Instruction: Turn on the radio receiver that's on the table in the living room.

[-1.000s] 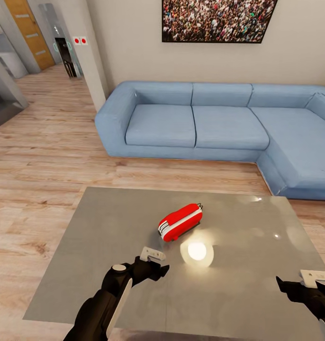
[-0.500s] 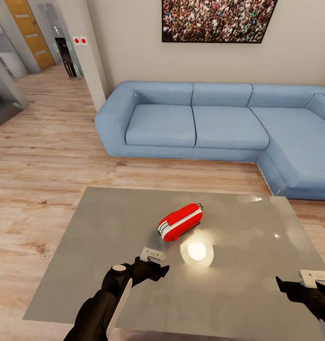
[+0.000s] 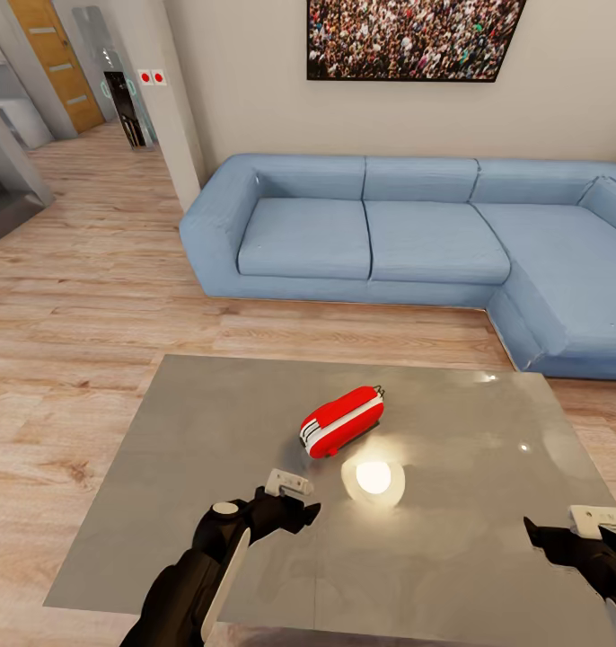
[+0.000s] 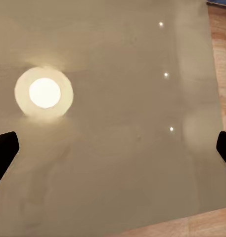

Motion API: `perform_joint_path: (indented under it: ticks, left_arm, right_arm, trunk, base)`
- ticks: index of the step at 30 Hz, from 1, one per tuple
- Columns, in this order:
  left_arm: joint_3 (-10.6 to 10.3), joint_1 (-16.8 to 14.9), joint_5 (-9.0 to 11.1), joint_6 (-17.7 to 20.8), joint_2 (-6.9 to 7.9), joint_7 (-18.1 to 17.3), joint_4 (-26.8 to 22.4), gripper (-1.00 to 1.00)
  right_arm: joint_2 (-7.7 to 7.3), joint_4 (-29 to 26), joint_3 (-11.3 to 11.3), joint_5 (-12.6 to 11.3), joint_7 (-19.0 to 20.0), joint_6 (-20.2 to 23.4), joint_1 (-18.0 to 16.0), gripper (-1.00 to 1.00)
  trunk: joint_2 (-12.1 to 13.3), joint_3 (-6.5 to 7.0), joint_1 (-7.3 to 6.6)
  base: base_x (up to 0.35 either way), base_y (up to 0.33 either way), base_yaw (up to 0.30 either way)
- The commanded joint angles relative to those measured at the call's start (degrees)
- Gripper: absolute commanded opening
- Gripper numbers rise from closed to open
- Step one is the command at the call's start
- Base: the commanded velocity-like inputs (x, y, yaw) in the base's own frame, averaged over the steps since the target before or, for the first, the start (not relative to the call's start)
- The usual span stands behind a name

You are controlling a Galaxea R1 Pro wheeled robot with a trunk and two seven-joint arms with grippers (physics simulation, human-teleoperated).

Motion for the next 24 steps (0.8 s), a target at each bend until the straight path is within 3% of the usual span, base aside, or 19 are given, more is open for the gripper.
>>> perform_joint_path:
  ticks: [1, 9, 14, 17, 20, 21, 24]
  left_arm:
    - [0.0, 0.0, 0.0, 0.0, 0.02, 0.0, 0.0, 1.0]
    - [0.1, 0.0, -0.1, -1.4, 0.04, 0.0, 0.0, 1.0]
    - [0.0, 0.0, -0.1, -1.6, 0.08, 0.0, -0.1, 1.0]
    - [0.0, 0.0, -0.1, -1.6, 0.09, 0.0, -0.2, 1.0]
    - [0.0, 0.0, -0.1, -1.6, 0.09, 0.0, -0.3, 1.0]
    - [0.1, 0.0, -0.1, -1.6, 0.09, 0.0, -0.3, 1.0]
    - [0.1, 0.0, -0.1, -1.6, 0.09, 0.0, -0.3, 1.0]
  right_arm:
    - [0.0, -0.1, 0.0, 0.0, 0.0, 0.0, -0.4, 1.0]
    - [0.29, -0.2, 0.8, 0.0, 0.1, 0.3, -4.3, 1.0]
    - [0.69, 0.1, 2.9, 0.3, -0.1, 0.8, -8.0, 1.0]
    - [0.84, 0.6, 5.9, -0.1, -0.5, 3.7, -13.6, 1.0]
    - [0.95, 1.2, 7.0, -0.3, -0.6, 6.2, -16.5, 1.0]
    - [1.36, 1.7, 7.4, -0.4, -0.6, 7.3, -18.0, 1.0]
    - [4.43, 3.4, 7.9, -0.1, -0.7, 9.5, -22.0, 1.0]
  trunk:
    - [0.0, 0.0, 0.0]
    - [0.0, 0.0, 0.0]
    - [0.0, 0.0, 0.0]
    - [0.0, 0.0, 0.0]
    - [0.0, 0.0, 0.0]
    - [0.0, 0.0, 0.0]
    - [0.0, 0.0, 0.0]
  base:
    - [0.0, 0.0, 0.0]
    - [0.0, 0.0, 0.0]
    - [0.0, 0.0, 0.0]
    - [0.0, 0.0, 0.0]
    - [0.0, 0.0, 0.0]
    - [0.0, 0.0, 0.0]
    - [0.0, 0.0, 0.0]
